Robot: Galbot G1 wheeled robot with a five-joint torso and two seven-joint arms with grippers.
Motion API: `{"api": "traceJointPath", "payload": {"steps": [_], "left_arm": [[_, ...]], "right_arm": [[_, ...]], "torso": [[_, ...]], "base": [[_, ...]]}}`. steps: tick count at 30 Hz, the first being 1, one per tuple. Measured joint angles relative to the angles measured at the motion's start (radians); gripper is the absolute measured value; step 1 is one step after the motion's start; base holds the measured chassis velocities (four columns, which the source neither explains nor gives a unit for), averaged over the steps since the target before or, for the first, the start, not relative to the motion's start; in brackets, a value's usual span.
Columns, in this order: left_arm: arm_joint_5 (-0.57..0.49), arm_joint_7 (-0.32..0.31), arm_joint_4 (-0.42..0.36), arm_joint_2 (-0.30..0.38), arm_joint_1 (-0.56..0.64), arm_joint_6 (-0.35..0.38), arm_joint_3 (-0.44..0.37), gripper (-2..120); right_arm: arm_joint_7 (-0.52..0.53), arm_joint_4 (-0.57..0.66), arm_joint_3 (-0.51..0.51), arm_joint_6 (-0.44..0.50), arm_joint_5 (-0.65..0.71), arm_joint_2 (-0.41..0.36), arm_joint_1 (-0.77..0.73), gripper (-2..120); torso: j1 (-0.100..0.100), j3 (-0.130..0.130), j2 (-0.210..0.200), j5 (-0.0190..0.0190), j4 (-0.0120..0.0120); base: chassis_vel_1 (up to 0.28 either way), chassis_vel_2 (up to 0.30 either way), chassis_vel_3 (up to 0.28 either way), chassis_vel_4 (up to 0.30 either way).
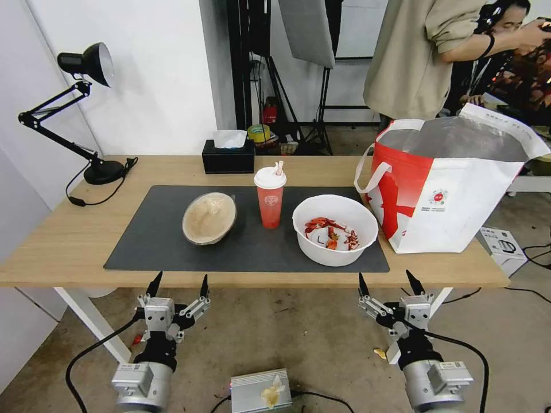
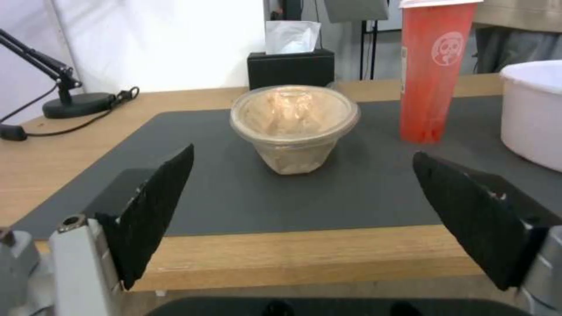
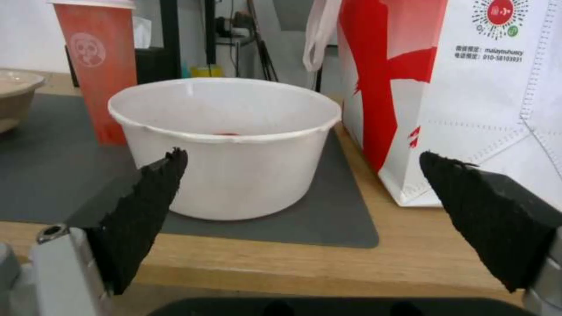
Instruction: Pick up the trash from the table and place it into the takeout bag.
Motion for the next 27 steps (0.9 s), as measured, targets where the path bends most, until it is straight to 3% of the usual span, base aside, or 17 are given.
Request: {"api": "traceJointPath", "payload": {"steps": [18,21,22,23,25,27], "left_arm": [[-0.015,-0.017,0.000,0.012,0.001,-0.005,-0.003,100],[-0.062,-0.077,0.004,0.046,0.008,-0.033,-0.008,100],[-0.062,-0.077,0.004,0.046,0.008,-0.033,-0.008,100],[-0.098,-0.125,0.007,0.072,0.013,-0.056,-0.013,100],[-0.121,-0.145,0.008,0.095,0.016,-0.077,-0.014,100],[-0.158,-0.180,0.012,0.116,0.023,-0.110,-0.022,100]], "right_arm": [[0.003,-0.001,0.006,-0.012,0.014,-0.027,0.009,100],[0.018,-0.016,0.037,-0.070,0.076,-0.133,0.051,100],[0.018,-0.016,0.037,-0.070,0.076,-0.133,0.051,100],[0.024,-0.022,0.050,-0.095,0.103,-0.179,0.068,100],[0.036,-0.033,0.074,-0.143,0.153,-0.266,0.102,100],[0.041,-0.036,0.085,-0.157,0.171,-0.297,0.115,100]], "torso": [[0.000,0.000,0.000,0.0003,-0.0003],[0.000,0.000,0.000,0.0002,-0.0001],[0.000,0.000,0.000,0.0002,-0.0001],[0.000,0.000,0.000,0.0004,-0.0001],[0.000,0.000,0.000,-0.0006,0.0000],[0.000,0.000,0.000,-0.0004,0.0004]], "base": [[0.000,0.000,0.000,0.000],[0.000,0.000,0.000,0.000],[0.000,0.000,0.000,0.000],[0.000,0.000,0.000,0.000],[0.000,0.000,0.000,0.000],[0.000,0.000,0.000,0.000]]}}
